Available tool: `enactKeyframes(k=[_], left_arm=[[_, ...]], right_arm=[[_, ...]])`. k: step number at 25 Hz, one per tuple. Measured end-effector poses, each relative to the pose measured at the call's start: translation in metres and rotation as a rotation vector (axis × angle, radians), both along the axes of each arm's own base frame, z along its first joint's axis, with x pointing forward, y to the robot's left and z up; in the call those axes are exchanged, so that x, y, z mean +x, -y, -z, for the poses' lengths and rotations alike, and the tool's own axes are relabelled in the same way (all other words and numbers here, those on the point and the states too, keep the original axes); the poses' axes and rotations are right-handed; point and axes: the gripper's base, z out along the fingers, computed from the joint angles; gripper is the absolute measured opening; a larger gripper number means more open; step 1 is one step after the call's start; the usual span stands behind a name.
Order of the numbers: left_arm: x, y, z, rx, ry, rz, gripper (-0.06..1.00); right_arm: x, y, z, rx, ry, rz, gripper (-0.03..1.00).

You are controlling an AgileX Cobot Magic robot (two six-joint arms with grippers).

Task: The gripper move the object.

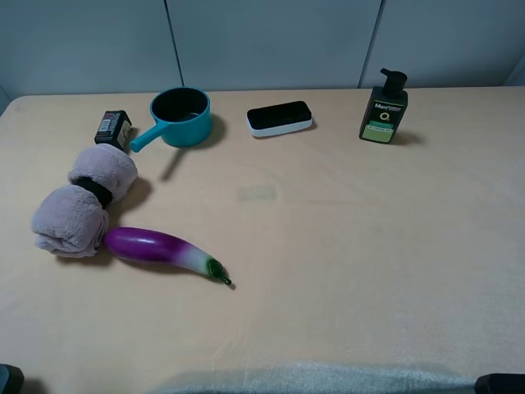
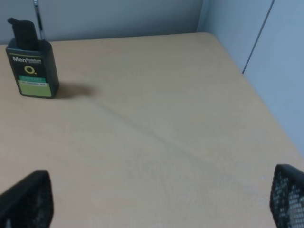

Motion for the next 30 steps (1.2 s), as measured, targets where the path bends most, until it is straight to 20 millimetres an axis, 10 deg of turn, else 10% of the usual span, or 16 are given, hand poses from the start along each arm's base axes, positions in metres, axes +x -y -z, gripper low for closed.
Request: enactKeyframes(k=[30], left_arm=[[0.0004, 0.0011, 0.0019, 0.072, -0.017, 0.049, 0.77]], right_arm=[[0.0, 0.0, 0.0, 0.0, 0.0, 0.0, 0.69]])
